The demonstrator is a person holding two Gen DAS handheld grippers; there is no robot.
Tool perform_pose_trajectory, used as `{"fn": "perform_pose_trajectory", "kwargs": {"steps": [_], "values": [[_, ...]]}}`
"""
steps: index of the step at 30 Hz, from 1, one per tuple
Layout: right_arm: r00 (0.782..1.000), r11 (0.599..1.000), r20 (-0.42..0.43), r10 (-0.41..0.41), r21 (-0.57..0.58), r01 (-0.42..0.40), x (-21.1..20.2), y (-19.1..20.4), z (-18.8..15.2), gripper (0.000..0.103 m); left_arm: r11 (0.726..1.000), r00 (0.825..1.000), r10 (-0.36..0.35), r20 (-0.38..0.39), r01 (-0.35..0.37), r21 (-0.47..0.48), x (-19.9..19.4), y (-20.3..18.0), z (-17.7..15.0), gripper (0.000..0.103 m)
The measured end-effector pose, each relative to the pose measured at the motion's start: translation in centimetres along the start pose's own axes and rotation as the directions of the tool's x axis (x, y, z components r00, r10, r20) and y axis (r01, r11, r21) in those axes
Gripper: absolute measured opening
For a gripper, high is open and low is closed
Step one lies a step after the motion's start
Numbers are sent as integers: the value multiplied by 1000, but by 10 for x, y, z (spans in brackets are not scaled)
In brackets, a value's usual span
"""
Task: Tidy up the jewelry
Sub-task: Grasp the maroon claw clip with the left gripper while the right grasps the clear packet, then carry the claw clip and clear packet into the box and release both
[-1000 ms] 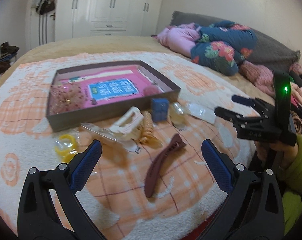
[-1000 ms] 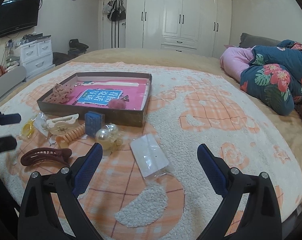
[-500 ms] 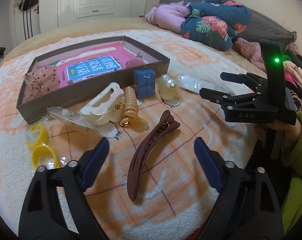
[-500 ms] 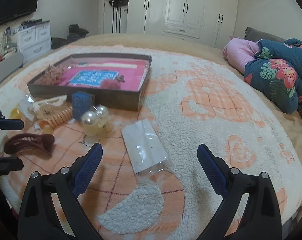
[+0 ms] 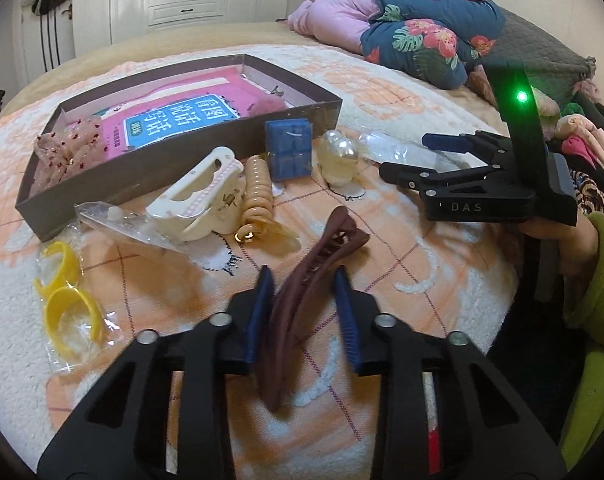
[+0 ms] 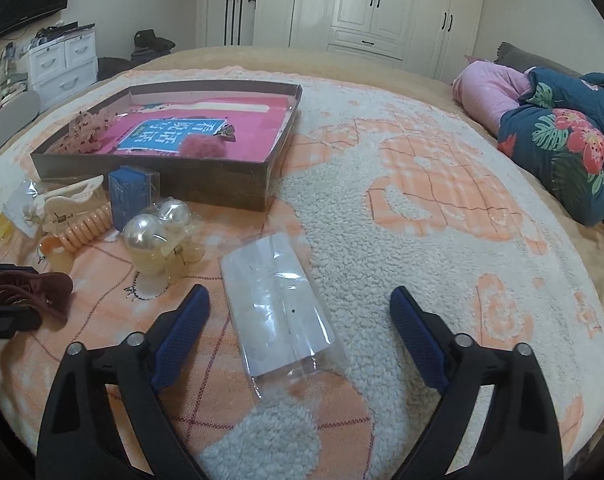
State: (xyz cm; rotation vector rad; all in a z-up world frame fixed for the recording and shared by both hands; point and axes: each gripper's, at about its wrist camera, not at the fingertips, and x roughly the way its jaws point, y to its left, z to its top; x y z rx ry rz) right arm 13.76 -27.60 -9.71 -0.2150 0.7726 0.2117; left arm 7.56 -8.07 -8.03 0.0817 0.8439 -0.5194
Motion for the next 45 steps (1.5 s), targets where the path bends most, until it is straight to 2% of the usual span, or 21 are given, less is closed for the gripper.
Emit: {"fn": "perform_pose_trajectory", "kwargs": {"steps": [4, 8, 11, 20, 25, 32, 45], "values": [[1000, 1000, 0, 9, -3, -9, 0, 0, 0, 70, 1000, 1000, -21, 1, 21, -8, -2, 1, -1, 6], [1000, 1000, -1, 22, -15, -22, -2, 2, -2, 49, 999, 999, -32, 7, 32, 4, -4, -3, -2, 6], [1000, 1000, 5, 24, -12, -24, -7, 2, -5, 42, 999, 999, -41, 14, 41, 8, -7, -5, -2, 6], [998, 995, 49, 51, 81, -55, -32, -9, -8, 39, 998, 997, -56, 51, 55, 16, -16, -8, 2, 6], [993, 992, 86, 81, 89, -88, -48, -5, -1, 39, 999, 995, -53, 84, 54, -2, -26, -4, 7, 6], [986, 990, 120, 117, 63, -125, -61, 11, 14, 39, 998, 990, -34, 139, 41, -45, -42, 10, 15, 6], [977, 987, 138, 160, 4, -162, -53, 40, 49, 39, 988, 977, 41, 208, -8, -157, -62, 57, 20, 6]]}}
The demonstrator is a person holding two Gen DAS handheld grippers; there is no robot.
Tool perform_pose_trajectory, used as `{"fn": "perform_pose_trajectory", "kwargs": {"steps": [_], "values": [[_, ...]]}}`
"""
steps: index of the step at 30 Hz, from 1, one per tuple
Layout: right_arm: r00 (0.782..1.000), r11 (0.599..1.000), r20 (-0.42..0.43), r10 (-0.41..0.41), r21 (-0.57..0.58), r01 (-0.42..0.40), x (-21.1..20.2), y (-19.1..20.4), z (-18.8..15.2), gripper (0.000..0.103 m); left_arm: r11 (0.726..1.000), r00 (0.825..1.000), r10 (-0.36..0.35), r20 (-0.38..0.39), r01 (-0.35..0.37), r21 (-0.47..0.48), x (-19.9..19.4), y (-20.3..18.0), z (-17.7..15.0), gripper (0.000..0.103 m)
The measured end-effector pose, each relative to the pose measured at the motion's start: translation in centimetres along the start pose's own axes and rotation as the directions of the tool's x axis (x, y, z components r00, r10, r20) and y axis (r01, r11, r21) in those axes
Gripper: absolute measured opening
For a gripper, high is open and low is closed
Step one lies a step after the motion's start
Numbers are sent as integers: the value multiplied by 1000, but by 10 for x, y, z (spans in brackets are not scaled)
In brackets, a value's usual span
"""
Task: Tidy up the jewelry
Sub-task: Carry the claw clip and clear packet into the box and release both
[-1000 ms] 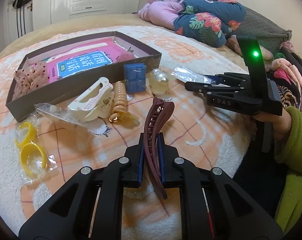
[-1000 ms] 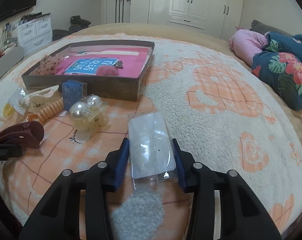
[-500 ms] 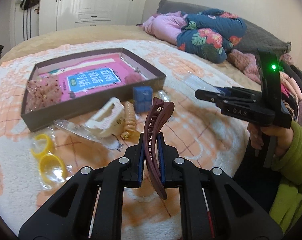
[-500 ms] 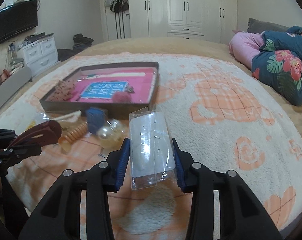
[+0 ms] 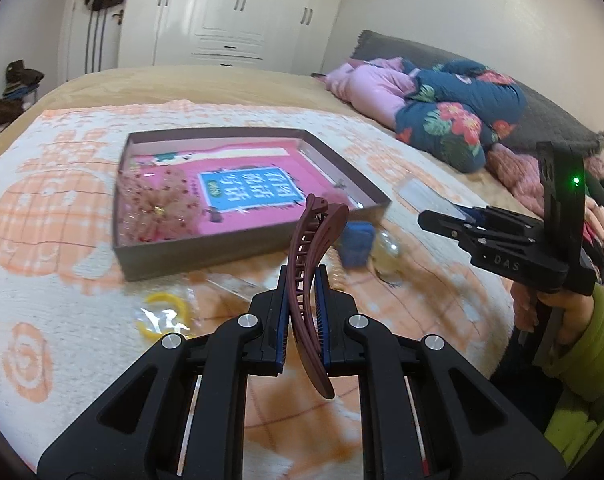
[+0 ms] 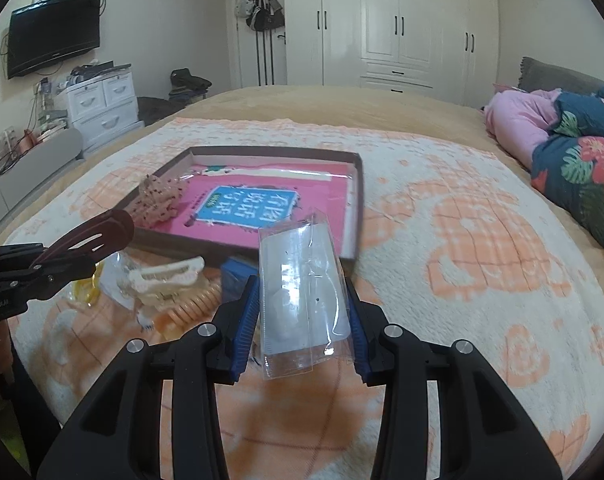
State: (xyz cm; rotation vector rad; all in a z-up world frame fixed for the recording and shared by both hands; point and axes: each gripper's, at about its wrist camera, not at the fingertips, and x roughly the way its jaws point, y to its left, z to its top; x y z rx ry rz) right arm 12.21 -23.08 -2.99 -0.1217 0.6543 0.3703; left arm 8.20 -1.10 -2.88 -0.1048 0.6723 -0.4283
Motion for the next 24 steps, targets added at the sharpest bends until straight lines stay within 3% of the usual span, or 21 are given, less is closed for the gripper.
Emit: {"fn": "perform_pose_trajectory", "kwargs": {"steps": [15, 24], "values": [[1000, 1000, -2, -1, -9, 1, 37, 10, 26, 39, 993, 993, 85, 82, -78, -87, -7, 46, 26, 6], [1000, 1000, 2, -28, 3, 28, 56, 5, 39, 39, 988, 991, 110, 78, -101, -114, 7, 61, 43, 6]]}}
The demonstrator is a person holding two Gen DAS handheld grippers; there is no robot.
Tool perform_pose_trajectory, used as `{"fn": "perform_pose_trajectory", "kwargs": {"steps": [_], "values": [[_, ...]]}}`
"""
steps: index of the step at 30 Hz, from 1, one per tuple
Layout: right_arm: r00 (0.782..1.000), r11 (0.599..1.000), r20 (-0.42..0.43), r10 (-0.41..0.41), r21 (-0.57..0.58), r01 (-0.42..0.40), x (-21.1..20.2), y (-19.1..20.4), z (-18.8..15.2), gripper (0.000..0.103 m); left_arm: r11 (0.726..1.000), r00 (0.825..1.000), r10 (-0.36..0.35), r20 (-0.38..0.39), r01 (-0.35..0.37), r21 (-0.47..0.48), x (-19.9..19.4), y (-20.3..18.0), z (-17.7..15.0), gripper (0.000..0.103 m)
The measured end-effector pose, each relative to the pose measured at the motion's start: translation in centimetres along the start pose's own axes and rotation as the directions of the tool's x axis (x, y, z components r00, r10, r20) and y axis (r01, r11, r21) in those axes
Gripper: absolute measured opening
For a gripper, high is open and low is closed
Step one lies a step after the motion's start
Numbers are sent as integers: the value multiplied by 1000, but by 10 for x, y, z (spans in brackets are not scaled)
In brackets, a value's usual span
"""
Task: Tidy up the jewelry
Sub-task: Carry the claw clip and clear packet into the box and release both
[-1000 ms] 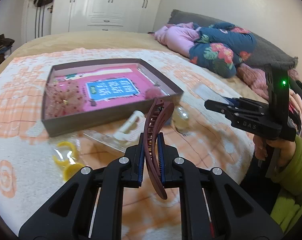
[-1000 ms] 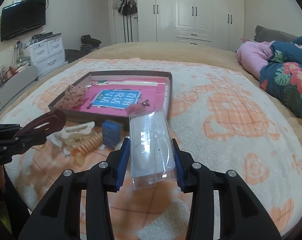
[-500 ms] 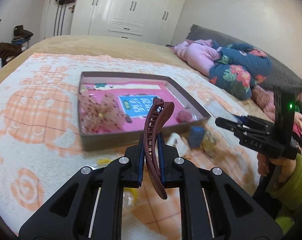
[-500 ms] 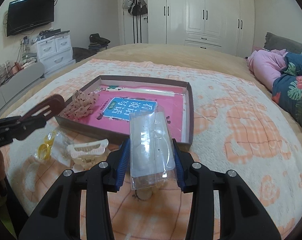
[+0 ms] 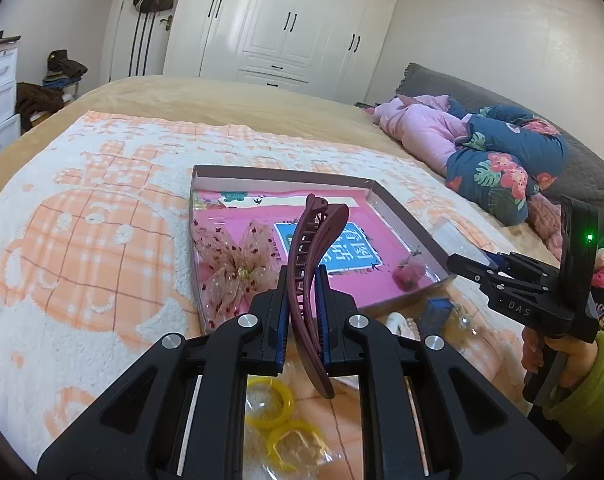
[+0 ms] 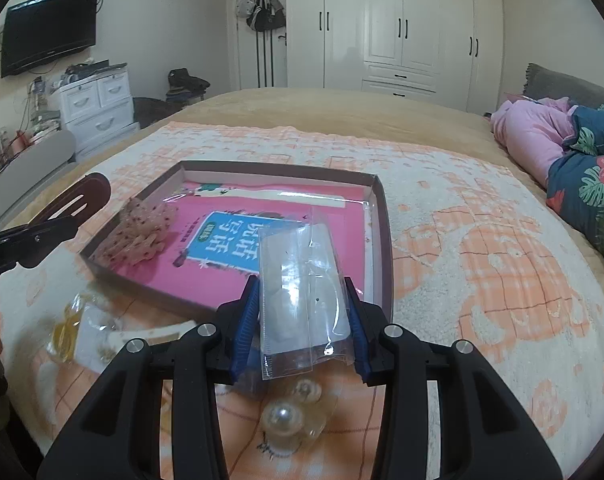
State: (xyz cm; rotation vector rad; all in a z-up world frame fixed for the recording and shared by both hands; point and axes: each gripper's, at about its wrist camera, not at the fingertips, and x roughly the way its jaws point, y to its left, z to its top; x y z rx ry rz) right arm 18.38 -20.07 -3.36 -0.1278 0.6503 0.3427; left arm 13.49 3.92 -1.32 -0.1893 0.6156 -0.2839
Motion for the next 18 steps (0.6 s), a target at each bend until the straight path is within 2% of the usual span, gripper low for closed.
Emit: {"fn": "perform_pose_trajectory", "kwargs": {"steps": [10, 18], "values": [[999, 998, -8, -48, 30, 48, 15, -14, 8, 39, 1000, 999, -19, -36, 18, -13, 31, -2, 14, 6], [995, 994, -43, -86, 61, 89, 32, -29, 10, 39, 999, 995, -28, -92, 30, 19, 59, -8, 26, 6]]}}
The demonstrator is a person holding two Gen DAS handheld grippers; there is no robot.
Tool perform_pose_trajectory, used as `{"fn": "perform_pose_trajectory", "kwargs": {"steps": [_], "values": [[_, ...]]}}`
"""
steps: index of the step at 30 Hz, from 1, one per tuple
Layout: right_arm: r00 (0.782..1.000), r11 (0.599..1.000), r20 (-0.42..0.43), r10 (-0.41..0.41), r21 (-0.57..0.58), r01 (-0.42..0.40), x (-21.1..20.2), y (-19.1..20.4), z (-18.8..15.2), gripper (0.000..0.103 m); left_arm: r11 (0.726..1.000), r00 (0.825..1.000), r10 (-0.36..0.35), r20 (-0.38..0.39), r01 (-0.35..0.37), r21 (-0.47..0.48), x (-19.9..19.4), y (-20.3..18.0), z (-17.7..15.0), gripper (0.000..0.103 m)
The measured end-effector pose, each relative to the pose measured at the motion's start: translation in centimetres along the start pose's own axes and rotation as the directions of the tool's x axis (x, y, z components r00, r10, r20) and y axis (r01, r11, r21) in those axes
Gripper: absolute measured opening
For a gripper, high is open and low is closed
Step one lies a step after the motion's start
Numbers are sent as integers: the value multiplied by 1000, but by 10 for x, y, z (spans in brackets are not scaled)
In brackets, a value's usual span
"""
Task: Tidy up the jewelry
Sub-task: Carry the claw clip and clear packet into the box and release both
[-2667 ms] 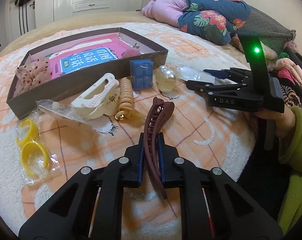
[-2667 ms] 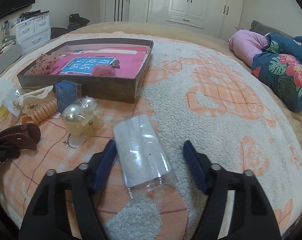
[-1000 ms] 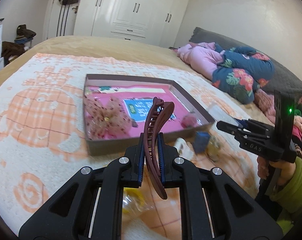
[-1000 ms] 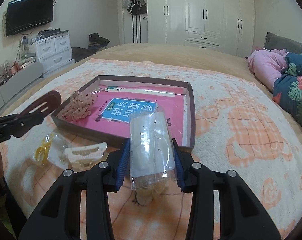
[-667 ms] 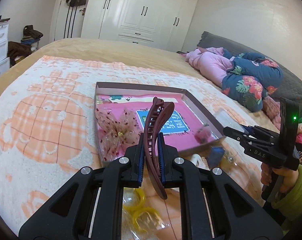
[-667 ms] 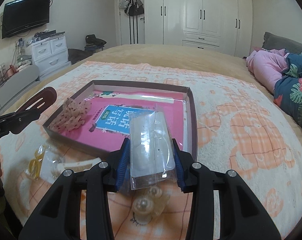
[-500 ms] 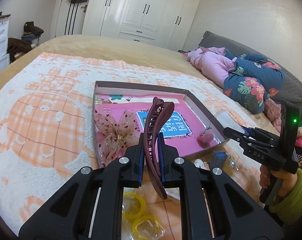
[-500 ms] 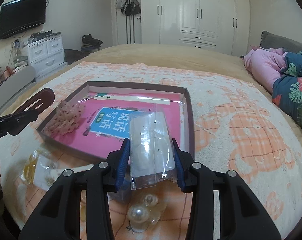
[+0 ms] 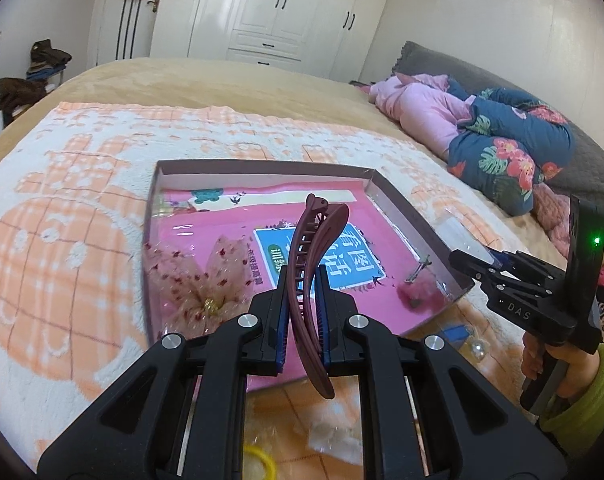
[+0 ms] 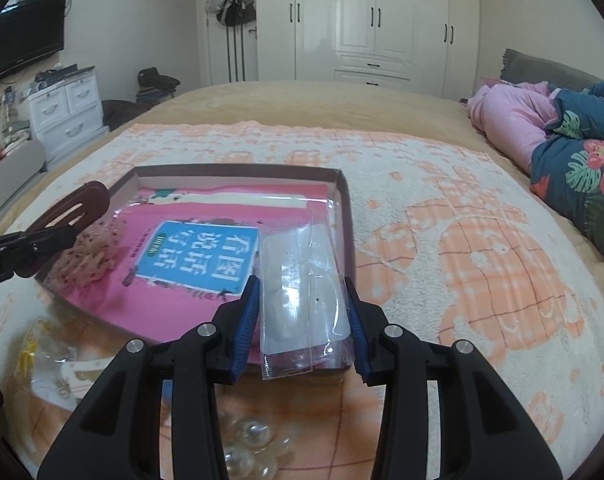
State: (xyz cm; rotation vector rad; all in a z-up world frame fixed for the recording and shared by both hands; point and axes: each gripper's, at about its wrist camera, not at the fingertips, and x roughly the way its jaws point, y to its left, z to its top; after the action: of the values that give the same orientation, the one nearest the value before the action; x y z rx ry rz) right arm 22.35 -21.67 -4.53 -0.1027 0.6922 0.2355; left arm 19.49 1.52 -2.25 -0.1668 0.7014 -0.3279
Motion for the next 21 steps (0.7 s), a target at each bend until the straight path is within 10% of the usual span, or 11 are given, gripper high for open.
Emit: {"fn": "perform_pose_trajectory", "kwargs": {"steps": [21], "values": [[999, 999, -29, -20, 38, 21, 29, -9, 7, 42, 1000, 993, -6, -119, 6, 1, 47, 6, 1, 6]]}}
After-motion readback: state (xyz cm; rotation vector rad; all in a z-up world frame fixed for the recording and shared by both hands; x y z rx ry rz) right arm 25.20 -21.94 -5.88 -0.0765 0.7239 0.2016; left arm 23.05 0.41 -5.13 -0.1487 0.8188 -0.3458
